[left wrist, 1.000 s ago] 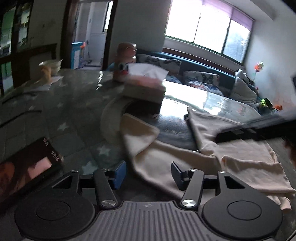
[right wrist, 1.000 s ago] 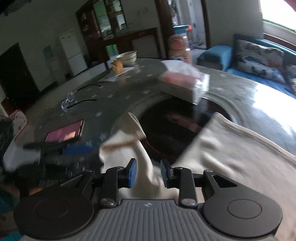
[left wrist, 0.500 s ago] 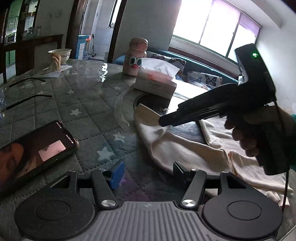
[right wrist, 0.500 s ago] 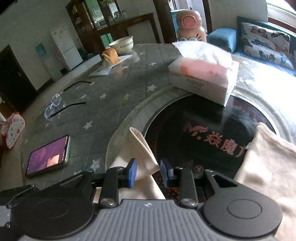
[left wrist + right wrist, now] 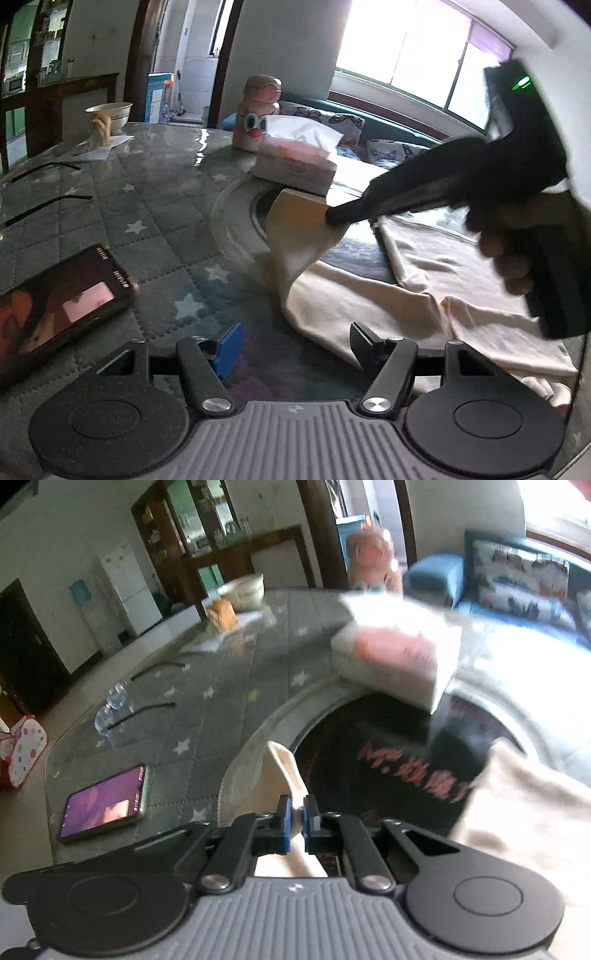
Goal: Fold clothes
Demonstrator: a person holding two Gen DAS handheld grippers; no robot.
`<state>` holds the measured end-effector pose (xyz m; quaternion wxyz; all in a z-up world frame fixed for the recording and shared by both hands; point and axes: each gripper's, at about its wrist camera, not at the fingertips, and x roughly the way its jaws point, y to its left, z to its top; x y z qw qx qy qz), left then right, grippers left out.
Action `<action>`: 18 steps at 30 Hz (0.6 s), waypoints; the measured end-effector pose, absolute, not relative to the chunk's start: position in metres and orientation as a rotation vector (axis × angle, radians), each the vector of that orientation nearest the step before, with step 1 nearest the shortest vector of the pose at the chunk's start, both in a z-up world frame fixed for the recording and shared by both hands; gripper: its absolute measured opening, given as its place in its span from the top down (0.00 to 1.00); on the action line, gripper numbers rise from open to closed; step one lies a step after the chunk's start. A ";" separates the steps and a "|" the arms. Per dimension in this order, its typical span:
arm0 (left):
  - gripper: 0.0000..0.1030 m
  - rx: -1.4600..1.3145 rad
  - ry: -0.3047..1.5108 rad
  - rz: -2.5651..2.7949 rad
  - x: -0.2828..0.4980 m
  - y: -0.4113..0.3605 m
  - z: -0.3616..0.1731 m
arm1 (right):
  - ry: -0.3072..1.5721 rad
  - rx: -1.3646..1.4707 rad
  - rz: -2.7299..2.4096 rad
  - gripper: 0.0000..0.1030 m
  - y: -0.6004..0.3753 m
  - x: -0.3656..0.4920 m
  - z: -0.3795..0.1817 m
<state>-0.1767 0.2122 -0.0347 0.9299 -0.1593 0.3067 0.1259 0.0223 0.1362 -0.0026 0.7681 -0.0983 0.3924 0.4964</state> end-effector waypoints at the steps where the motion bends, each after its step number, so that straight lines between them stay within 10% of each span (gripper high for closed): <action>1: 0.33 -0.321 0.628 0.252 -0.175 0.209 -0.035 | 0.828 -0.210 1.077 0.95 0.128 0.021 0.007; 18: 0.34 -0.143 0.697 0.158 -0.138 0.143 -0.043 | 0.545 -0.177 0.890 0.96 -0.059 -0.026 0.111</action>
